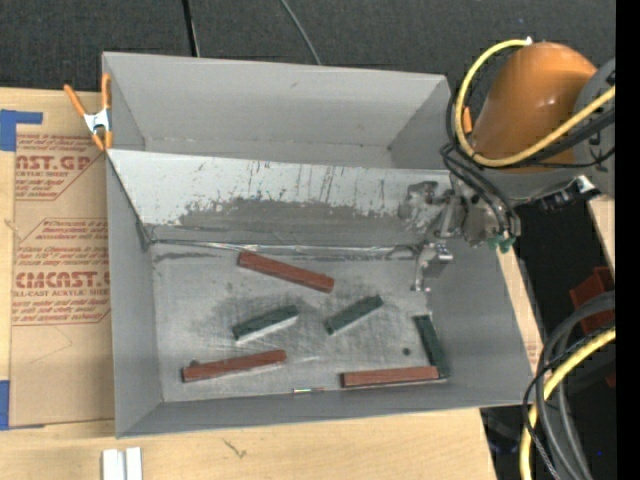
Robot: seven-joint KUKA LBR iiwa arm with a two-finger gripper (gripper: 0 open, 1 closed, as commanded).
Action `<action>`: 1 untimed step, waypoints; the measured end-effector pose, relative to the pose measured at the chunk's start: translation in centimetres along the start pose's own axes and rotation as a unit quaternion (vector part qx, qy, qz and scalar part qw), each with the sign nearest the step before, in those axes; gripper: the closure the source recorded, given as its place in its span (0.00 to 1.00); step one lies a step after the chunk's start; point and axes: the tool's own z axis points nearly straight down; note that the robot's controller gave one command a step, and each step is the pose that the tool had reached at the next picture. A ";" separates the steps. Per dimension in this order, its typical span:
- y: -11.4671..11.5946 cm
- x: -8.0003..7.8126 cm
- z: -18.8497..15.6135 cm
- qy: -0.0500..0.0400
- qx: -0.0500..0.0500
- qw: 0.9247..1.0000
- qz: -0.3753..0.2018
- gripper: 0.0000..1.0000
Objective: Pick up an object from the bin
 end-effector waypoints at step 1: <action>0.7 -0.3 4.7 -0.002 0.001 0.999 -0.038 0.00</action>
Offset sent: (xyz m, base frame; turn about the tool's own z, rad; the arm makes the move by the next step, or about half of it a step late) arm -0.0067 0.0369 -0.1457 -0.1522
